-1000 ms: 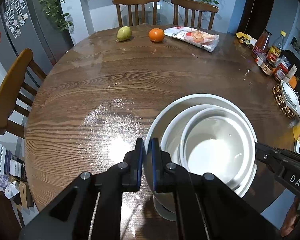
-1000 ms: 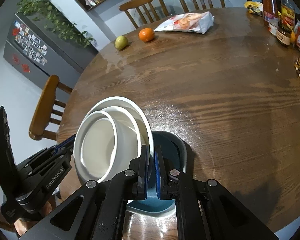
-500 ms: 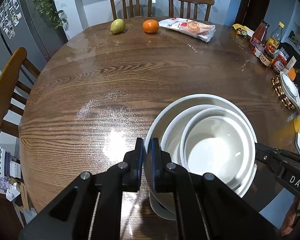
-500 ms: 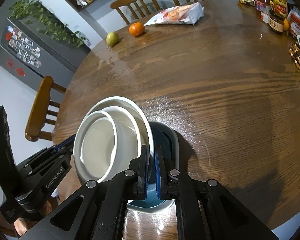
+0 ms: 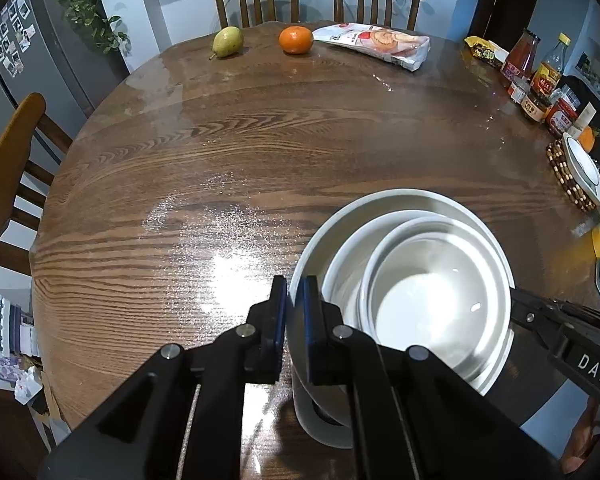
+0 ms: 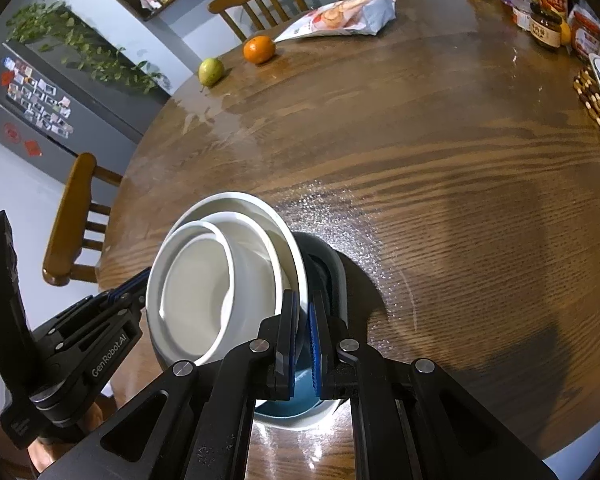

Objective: Organize plates and bowls
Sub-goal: 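Lower the bowl stack with both grippers onto the teal dish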

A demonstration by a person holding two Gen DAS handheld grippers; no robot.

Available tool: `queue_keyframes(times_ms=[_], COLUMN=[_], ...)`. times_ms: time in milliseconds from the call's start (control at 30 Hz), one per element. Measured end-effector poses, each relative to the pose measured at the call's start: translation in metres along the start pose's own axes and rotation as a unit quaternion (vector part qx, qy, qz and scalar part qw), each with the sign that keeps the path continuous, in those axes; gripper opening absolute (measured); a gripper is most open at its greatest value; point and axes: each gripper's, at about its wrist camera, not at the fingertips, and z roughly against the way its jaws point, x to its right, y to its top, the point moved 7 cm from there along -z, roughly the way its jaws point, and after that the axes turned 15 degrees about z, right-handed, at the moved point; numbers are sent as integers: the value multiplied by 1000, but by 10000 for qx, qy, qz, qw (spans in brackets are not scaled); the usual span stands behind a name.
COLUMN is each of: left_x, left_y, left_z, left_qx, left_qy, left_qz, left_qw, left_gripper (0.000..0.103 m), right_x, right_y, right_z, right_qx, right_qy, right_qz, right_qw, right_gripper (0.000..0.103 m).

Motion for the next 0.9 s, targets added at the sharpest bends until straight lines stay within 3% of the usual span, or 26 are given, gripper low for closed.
queue_keyframes(times_ms=[900], left_x=[4], left_y=[38], left_z=[-18], left_qx=[225], left_qy=[101], left_qz=[14], left_qw=[9997], left_gripper=[3], right_x=[4], right_y=[33], right_z=[-19], right_qx=[119], right_qy=[-82], right_qz=[10], right_qw=[9999], right_gripper=[9])
